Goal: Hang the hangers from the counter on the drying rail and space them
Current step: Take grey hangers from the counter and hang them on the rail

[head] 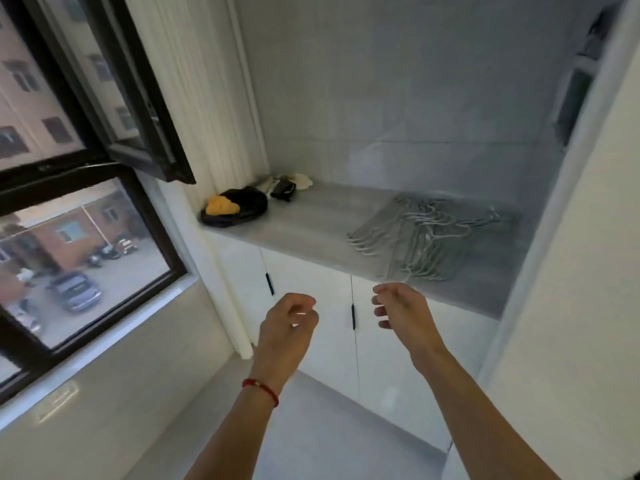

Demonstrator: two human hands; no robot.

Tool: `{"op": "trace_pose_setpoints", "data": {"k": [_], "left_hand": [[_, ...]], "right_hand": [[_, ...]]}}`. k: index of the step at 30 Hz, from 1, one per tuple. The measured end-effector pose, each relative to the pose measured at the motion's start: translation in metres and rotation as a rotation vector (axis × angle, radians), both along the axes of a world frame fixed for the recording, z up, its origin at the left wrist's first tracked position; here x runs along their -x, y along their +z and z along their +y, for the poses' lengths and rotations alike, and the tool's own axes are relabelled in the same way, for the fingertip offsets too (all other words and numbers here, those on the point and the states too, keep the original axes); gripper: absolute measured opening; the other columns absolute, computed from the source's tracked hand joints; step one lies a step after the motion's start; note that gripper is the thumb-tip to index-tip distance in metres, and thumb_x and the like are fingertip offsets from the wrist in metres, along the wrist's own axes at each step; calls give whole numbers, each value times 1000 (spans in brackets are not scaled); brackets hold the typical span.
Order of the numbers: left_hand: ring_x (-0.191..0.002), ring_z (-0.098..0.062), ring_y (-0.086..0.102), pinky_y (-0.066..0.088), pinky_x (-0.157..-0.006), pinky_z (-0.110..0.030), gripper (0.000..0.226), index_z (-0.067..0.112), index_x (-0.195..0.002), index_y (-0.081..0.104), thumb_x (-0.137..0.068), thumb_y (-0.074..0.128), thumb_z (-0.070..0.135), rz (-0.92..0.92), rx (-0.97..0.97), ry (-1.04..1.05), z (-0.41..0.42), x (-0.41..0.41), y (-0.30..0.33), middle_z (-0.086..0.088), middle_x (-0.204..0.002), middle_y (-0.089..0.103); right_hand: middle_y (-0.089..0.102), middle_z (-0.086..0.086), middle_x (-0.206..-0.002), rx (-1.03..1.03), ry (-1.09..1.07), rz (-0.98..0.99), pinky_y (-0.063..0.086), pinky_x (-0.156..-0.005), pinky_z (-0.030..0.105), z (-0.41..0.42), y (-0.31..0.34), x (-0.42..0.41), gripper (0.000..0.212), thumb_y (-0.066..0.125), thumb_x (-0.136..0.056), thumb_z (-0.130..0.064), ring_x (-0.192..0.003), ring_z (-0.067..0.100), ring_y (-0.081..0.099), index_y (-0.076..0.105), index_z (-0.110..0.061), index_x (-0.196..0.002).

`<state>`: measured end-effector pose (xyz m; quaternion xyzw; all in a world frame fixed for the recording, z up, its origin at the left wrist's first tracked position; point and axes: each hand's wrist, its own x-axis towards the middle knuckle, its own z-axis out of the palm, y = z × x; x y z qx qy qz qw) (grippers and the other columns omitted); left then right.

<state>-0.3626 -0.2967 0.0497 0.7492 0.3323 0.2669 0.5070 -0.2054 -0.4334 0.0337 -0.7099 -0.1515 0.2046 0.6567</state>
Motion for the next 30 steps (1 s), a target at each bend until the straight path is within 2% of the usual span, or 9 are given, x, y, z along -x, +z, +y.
{"op": "trace_pose_setpoints", "data": {"k": [4,8,12,14,16,18,22,25,30], "left_hand": [[-96,-3,67,47,-66,-9,16,27,-99,70,-92,66,13,126,-72,-116,66,-62,-5,13,-106,72],[-106,-6,63,45,-77,-13,16,29,-105,69,-92,67,21,183,-144,-199,113,-128,-7,16,-113,67],[-106,-7,57,37,-76,-3,23,25,-114,68,-92,69,22,244,-216,-266,141,-191,-15,13,-116,64],[-106,-6,54,37,-79,-7,27,23,-120,67,-93,69,23,272,-243,-277,158,-219,-21,13,-117,61],[-107,-6,52,38,-86,-12,31,23,-125,65,-94,68,23,319,-259,-293,175,-244,-29,11,-118,60],[-109,-9,55,40,-90,-15,35,22,-129,63,-93,67,24,363,-293,-301,191,-266,-39,7,-124,62],[-127,-20,57,46,-106,-31,46,22,-133,64,-88,71,28,474,-305,-330,225,-299,-65,0,-137,62],[-143,-26,41,35,-118,-39,56,27,-142,56,-89,74,35,596,-256,-344,248,-315,-86,-3,-153,49],[-157,-24,8,11,-126,-50,74,47,-155,30,-90,63,60,813,-447,-443,267,-313,-119,5,-170,13]], "right_hand": [[74,5,-96,75,-58,-13,58,-81,40,53,-1,-64,10,61,-91,-22,-82,20,68,69,-21,-98],[74,3,-91,186,-90,-69,57,-87,50,97,-9,-123,19,59,-79,-33,-87,25,71,68,-23,-93],[71,1,-85,276,-123,-85,57,-76,35,135,-22,-178,17,63,-87,-24,-82,24,70,70,-16,-101],[67,-2,-89,353,-93,-122,47,-74,22,153,-32,-209,15,62,-93,-21,-87,16,66,67,-12,-104],[67,-5,-84,419,-41,-162,43,-63,19,171,-43,-238,13,60,-96,-24,-79,9,67,66,-13,-95],[66,-2,-77,515,-12,-239,41,-59,20,190,-51,-261,19,58,-97,-27,-71,12,66,65,-12,-87],[71,15,-99,758,-63,-449,52,-76,33,231,-71,-303,37,56,-90,-43,-95,30,69,68,-8,-93],[68,13,-107,939,-136,-516,52,-84,37,250,-72,-318,39,57,-89,-47,-104,31,64,72,-12,-99],[63,12,-112,1083,-207,-501,49,-86,38,271,-84,-329,31,60,-88,-41,-104,31,62,73,-15,-99]]}}
